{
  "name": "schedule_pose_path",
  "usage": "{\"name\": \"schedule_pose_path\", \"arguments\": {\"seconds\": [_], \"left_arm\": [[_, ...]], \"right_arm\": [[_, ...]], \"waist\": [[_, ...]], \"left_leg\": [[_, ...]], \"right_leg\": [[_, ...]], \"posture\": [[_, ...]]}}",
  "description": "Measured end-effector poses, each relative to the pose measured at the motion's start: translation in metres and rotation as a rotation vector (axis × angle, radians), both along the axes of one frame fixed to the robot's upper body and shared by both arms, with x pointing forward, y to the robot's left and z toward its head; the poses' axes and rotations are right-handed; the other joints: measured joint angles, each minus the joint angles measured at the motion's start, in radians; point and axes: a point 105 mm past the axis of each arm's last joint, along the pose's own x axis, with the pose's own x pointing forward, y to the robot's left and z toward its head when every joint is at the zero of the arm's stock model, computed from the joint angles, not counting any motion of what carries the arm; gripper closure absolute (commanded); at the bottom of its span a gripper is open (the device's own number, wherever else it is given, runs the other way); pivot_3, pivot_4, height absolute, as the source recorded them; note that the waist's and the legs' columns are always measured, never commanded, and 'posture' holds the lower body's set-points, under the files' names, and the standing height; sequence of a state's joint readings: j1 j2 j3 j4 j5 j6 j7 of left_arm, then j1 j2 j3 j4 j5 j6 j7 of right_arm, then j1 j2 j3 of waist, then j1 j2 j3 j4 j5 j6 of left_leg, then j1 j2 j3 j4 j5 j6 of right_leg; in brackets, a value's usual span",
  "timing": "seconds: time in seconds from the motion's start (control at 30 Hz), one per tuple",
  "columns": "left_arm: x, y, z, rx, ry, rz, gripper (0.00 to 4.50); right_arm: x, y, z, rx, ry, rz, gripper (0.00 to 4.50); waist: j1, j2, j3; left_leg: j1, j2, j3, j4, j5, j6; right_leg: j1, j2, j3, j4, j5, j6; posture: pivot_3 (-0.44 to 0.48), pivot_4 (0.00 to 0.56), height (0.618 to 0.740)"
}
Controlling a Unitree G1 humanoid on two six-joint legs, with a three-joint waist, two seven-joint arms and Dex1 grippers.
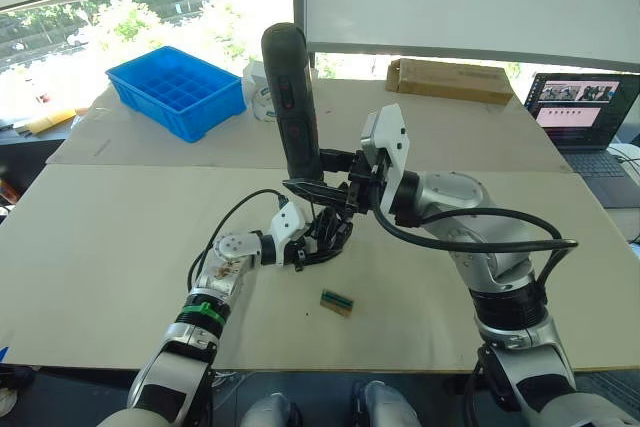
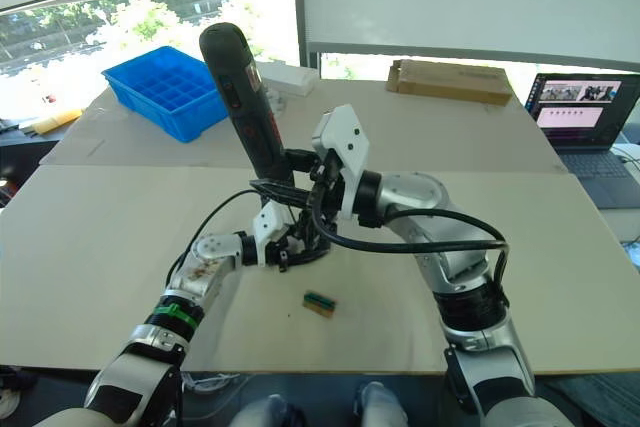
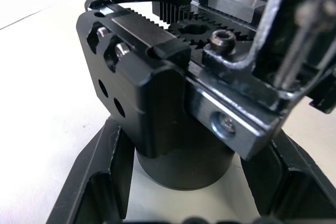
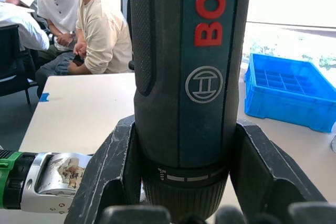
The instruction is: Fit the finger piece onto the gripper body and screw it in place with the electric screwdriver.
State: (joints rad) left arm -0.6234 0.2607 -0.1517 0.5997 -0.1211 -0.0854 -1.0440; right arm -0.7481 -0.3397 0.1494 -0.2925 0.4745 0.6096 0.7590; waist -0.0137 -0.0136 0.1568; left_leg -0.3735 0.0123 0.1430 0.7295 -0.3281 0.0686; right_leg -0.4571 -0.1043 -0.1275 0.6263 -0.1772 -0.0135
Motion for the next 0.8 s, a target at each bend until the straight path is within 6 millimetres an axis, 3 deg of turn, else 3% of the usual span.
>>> {"name": "schedule_pose_path", "arguments": {"seconds": [0.8], "left_arm": [[-0.0001, -0.0001, 0.0002, 0.002, 0.001, -0.006, 2.19]], "right_arm": [[-0.0017, -0.0016, 0.0007, -0.011, -0.013, 0.000, 2.58]], "waist": [[0.000, 0.000, 0.000]], "left_leg": [[0.000, 0.000, 0.000, 0.000, 0.000, 0.000]], "right_leg": [[0.000, 0.000, 0.000, 0.000, 0.000, 0.000]], "posture": [[0.000, 0.150, 0.738]]}}
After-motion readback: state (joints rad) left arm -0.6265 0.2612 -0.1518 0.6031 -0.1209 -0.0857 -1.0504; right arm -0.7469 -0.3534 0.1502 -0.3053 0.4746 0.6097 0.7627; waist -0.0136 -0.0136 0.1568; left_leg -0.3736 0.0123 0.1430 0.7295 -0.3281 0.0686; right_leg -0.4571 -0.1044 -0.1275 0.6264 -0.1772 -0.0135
